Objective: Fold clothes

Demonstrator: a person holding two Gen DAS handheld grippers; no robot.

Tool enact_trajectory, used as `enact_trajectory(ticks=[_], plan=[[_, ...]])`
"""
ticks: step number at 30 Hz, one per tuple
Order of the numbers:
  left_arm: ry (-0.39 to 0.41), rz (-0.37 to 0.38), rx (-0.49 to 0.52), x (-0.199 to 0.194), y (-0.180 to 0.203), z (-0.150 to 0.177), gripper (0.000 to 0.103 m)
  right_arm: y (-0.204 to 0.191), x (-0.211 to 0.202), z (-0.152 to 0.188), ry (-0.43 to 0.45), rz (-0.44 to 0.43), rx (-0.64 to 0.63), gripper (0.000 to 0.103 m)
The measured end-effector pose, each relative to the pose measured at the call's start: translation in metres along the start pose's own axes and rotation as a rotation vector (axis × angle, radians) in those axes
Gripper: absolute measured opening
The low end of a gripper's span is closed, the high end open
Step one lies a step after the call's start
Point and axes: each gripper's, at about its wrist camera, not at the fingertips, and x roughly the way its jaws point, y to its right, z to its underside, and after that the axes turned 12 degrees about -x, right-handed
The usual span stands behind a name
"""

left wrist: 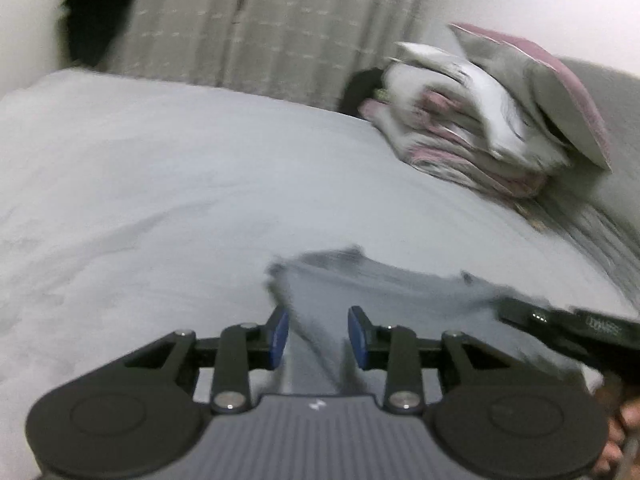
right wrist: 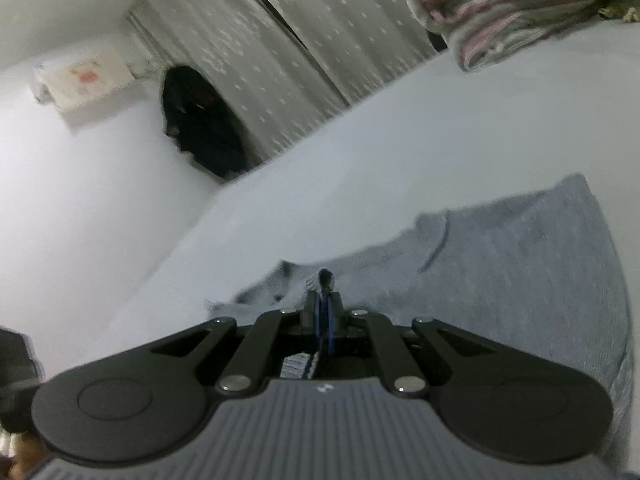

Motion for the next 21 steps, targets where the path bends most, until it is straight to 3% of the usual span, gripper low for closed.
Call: enact_trajectory(ticks=[7,8,9,15,18,21], plan=[[-0.031,0.044,-0.151,0.035,-0.018,-0.010,0.030,0.000,-0.005,-0.005,0.027,-0.015,0.010,0.005],[-0.047,0.050,-0.156,0.041,-0.016,-0.010,0.011,0.001,-0.004,-0.005,0.018,-0.007,0.011,0.005],[-0.054,0.058,-0.157,0.044,-0.015,-0.009,0.007,0.001,-0.002,-0.005,0.008,-0.003,0.012,0.005],[0.092,0.031,-0.171,0.032,-0.014,-0.001,0.005,0.000,0.001,-0.005,0.001,0.014,-0.002,0.005],[0.060,-0.032,-0.168,0.044,-0.015,0.002,0.006,0.001,0.012,-0.001,-0.050,0.041,-0.015,0.005],[0.031,-0.040,-0.191,0.049,-0.018,0.001,0.011,0.002,0.021,0.002,-0.103,0.044,-0.007,0.005]])
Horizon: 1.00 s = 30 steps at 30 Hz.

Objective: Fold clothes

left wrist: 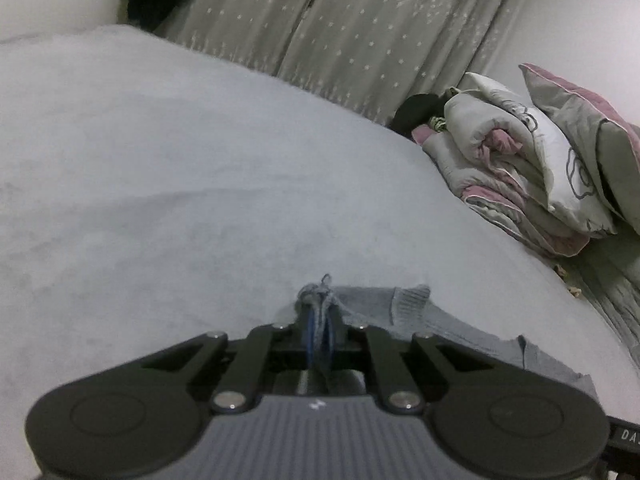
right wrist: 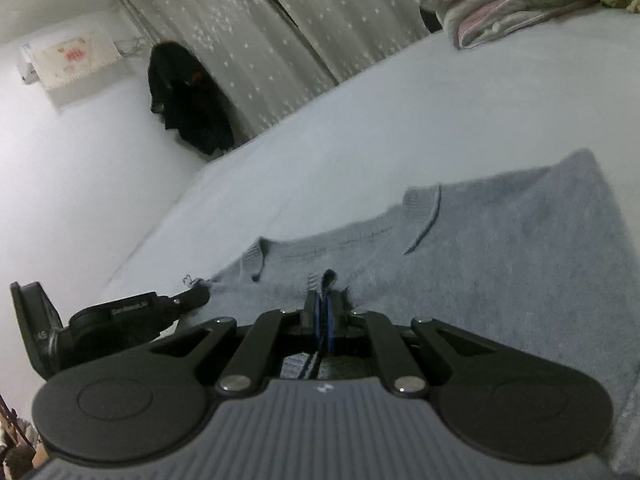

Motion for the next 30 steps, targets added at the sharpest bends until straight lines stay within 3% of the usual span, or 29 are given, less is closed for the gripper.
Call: enact_trajectory(ticks=[2,3,5,6,8,9,10,15,23,30], plan=[[-0.003,0.003,0.014,-0.002,0.002,0.001,0.015,0.003,-0.001,-0.001,0.002,-0.013,0.020,0.007],[-0.005,0.002,0.025,-0.005,0.003,0.001,0.018,0.005,-0.002,-0.001,0.007,-0.021,0.033,0.013],[-0.012,-0.005,0.039,-0.014,0.006,0.003,0.040,0.008,-0.009,-0.001,0.032,-0.031,0.059,0.014],[-0.016,-0.008,0.044,-0.020,0.008,0.005,0.045,0.010,-0.012,-0.001,0.041,-0.037,0.073,0.016],[-0.032,-0.025,0.072,-0.034,0.013,0.010,0.054,0.016,-0.019,-0.001,0.063,-0.040,0.108,0.030],[-0.043,-0.031,0.098,-0.041,0.017,0.013,0.054,0.018,-0.024,0.000,0.080,-0.036,0.124,0.044],[-0.051,-0.036,0.125,-0.048,0.020,0.016,0.055,0.019,-0.030,-0.001,0.100,-0.031,0.138,0.048],[-0.087,-0.042,0.200,-0.091,0.024,0.035,0.056,0.019,-0.055,-0.003,0.082,0.018,0.205,0.048],[-0.135,-0.009,0.228,-0.151,0.021,0.072,0.056,-0.008,-0.103,0.010,-0.009,0.144,0.155,0.048],[-0.163,0.031,0.239,-0.200,0.014,0.099,0.053,-0.034,-0.137,0.028,-0.062,0.200,0.125,0.048]])
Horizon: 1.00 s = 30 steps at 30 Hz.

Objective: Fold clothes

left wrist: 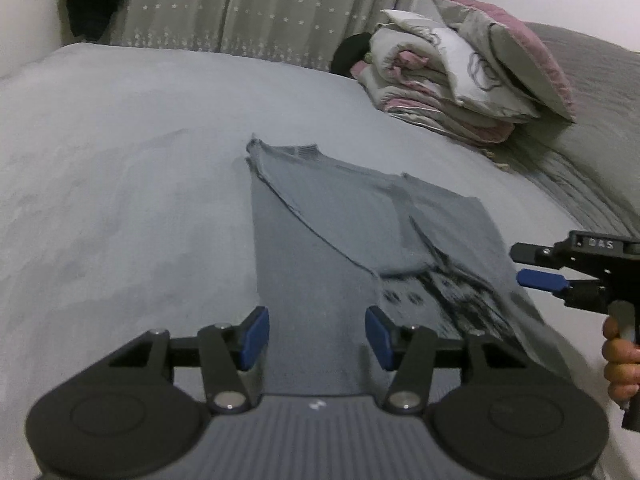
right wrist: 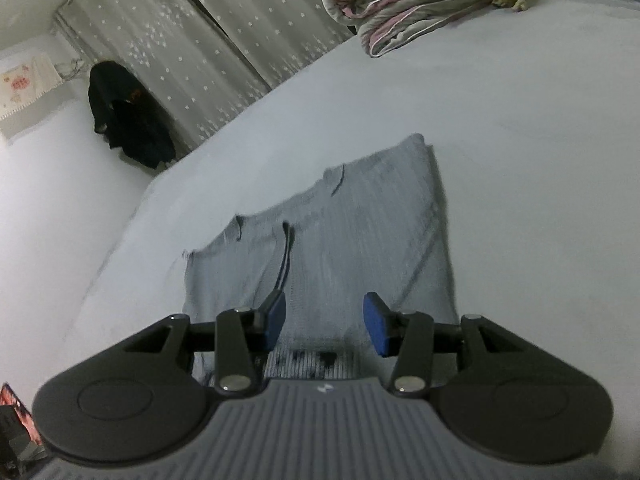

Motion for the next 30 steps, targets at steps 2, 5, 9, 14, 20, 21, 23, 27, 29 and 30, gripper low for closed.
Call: enact_trajectory(ticks=[2,5,9,14,20,21,23,27,29,30], plan=[[-0.014,0.022,0.015,-0.014,0.004,0.010,0.053,-0.004,-0.010,0.004,-0.010,0.008,-0.007,0.048],[-0.045,0.049,0.062,-0.033,0.010,0.028,0.053,-0.011,-0.025,0.012,-0.024,0.010,-0.019,0.048],[-0.085,0.074,0.112,-0.054,0.012,0.053,0.053,-0.024,-0.047,0.029,-0.043,0.000,-0.036,0.048],[-0.130,0.085,0.155,-0.074,0.004,0.083,0.053,-0.034,-0.070,0.061,-0.077,-0.004,-0.062,0.048],[-0.125,0.059,0.304,-0.104,0.005,0.118,0.053,-0.035,-0.095,0.098,-0.093,-0.013,-0.062,0.048],[-0.114,0.052,0.320,-0.108,0.005,0.122,0.052,-0.036,-0.100,0.105,-0.094,-0.013,-0.065,0.048],[-0.090,0.036,0.352,-0.116,0.006,0.132,0.051,-0.036,-0.110,0.117,-0.096,-0.022,-0.069,0.048],[-0.041,0.011,0.419,-0.128,0.012,0.148,0.036,-0.038,-0.130,0.139,-0.090,-0.042,-0.088,0.048],[-0.020,-0.002,0.464,-0.131,0.016,0.153,0.026,-0.041,-0.140,0.148,-0.085,-0.044,-0.119,0.048],[-0.014,-0.010,0.480,-0.130,0.018,0.155,0.022,-0.043,-0.145,0.151,-0.081,-0.040,-0.140,0.048]])
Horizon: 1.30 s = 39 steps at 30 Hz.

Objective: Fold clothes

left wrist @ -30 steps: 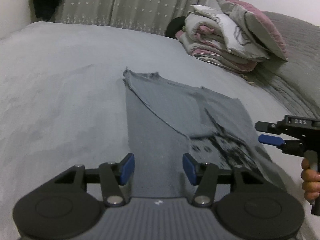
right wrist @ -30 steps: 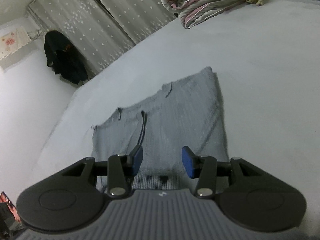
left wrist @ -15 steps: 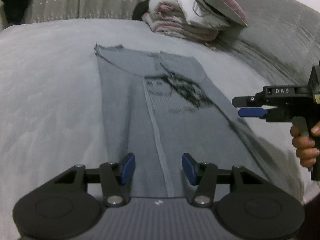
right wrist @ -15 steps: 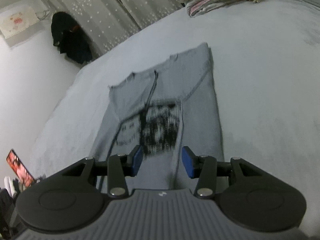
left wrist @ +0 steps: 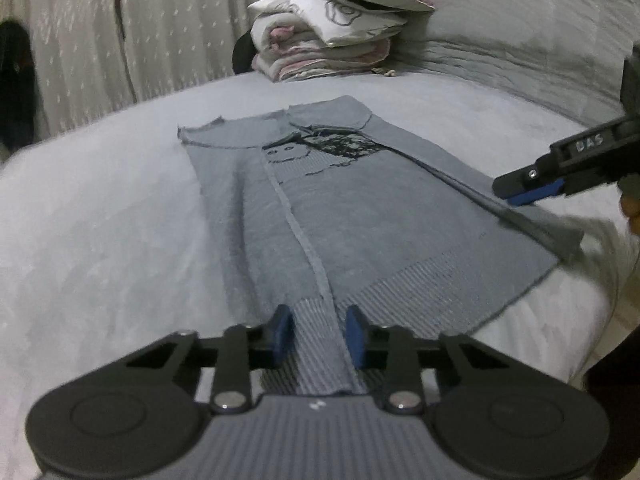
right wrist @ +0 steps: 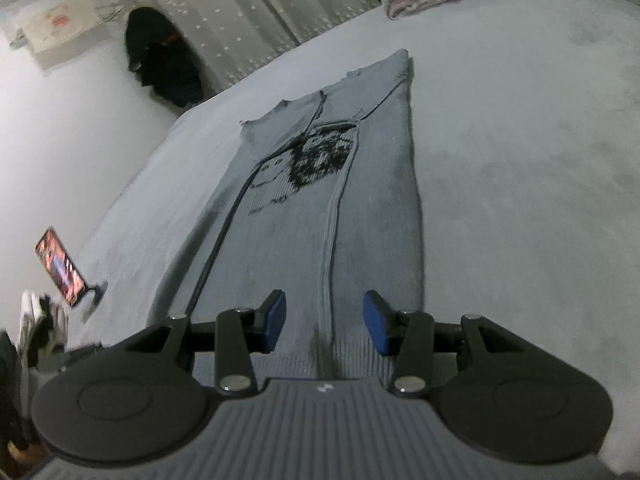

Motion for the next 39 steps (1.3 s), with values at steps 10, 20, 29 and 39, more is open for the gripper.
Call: enact_trajectory(ticks=[10,20,29,39], plan=[[0.068,0.080,-0.054,-0.013,0.001,-0.012,0.009,-0.021,-0.007,0.005,0.031,-0.013,-0.117,0.048],[-0.029,0.306,-0.080,-0.014,-0.015,-0.020,0.029,-0.049,0.032,-0.004,-0.027,-0.162,-0.074,0.048],[-0.032,0.262,-0.202,-0.006,-0.052,-0.024,0.029,-0.060,0.082,-0.013,-0.083,-0.301,0.065,0.048],[-0.148,0.286,-0.409,0.016,-0.086,-0.013,0.028,-0.050,0.113,-0.009,-0.118,-0.450,0.211,0.034]])
